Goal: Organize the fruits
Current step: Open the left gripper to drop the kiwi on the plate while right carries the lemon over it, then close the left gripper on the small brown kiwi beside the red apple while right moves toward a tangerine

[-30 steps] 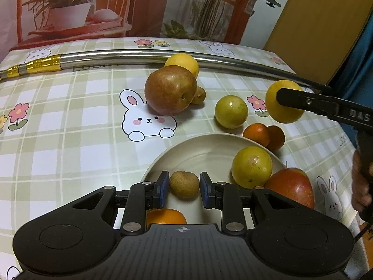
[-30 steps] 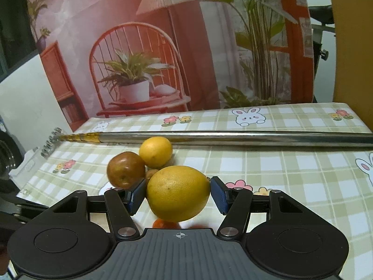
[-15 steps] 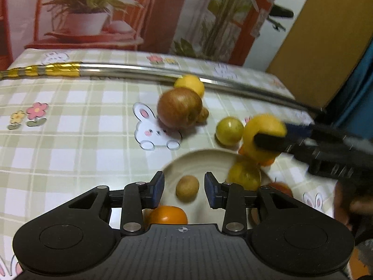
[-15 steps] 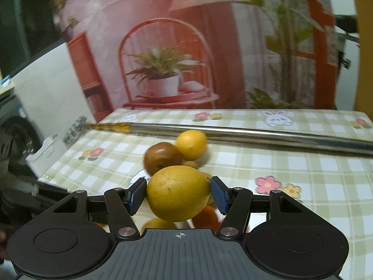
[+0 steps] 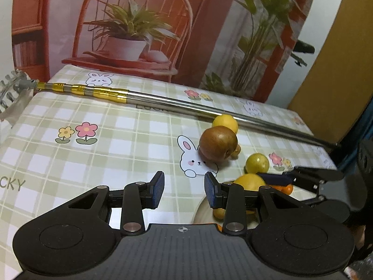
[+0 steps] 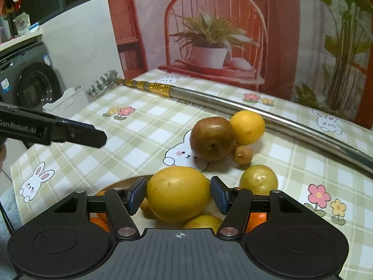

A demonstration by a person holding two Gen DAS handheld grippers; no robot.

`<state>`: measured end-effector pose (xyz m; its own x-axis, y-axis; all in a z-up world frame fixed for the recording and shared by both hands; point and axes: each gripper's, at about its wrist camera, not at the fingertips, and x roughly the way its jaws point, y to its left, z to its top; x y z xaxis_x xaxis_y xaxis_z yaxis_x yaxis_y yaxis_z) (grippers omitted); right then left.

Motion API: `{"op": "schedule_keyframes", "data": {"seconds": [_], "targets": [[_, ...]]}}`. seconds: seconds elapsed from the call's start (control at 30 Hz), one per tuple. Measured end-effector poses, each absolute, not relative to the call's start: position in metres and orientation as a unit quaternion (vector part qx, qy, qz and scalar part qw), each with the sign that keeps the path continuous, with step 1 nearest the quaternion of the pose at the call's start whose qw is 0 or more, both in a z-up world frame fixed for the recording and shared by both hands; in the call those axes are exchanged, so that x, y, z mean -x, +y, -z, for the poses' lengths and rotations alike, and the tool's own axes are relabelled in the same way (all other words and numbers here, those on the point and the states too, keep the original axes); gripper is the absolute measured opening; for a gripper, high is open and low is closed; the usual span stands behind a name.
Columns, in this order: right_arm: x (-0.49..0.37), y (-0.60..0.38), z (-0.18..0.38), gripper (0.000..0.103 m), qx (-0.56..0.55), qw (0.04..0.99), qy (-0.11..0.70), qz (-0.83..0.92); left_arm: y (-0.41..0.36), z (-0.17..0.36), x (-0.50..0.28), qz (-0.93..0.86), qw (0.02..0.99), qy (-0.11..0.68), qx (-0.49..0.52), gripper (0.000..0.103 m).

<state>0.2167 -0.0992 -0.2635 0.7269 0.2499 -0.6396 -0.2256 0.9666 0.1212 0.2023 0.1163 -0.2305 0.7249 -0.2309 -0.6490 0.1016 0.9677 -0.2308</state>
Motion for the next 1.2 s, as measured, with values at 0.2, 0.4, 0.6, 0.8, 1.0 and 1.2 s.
{"op": "schedule_keyframes", "data": {"seconds": [0.2, 0.4, 0.6, 0.8, 1.0, 1.2], "targets": [[-0.219, -0.091, 0.267, 0.055, -0.009, 0.925, 0.360, -0.125, 0.117, 0.233, -0.200, 0.085, 0.925, 0.359, 0.090, 0.040], [-0.215, -0.094, 0.262, 0.052, -0.023, 0.927, 0.355, -0.123, 0.113, 0.231, -0.203, 0.093, 0.923, 0.362, 0.085, 0.039], [-0.196, -0.125, 0.242, 0.049, -0.076, 0.941, 0.317, -0.096, 0.100, 0.226, -0.216, 0.129, 0.916, 0.372, 0.078, 0.039], [-0.178, -0.177, 0.236, 0.043, -0.128, 0.945, 0.300, -0.018, 0.080, 0.231, -0.234, 0.153, 0.900, 0.398, 0.087, 0.039], [-0.164, -0.210, 0.241, 0.042, -0.152, 0.944, 0.290, 0.035, 0.052, 0.240, -0.256, 0.170, 0.886, 0.424, 0.075, 0.035], [-0.157, -0.227, 0.248, 0.042, -0.142, 0.946, 0.286, 0.062, 0.029, 0.253, -0.278, 0.175, 0.873, 0.449, 0.074, 0.035]]}}
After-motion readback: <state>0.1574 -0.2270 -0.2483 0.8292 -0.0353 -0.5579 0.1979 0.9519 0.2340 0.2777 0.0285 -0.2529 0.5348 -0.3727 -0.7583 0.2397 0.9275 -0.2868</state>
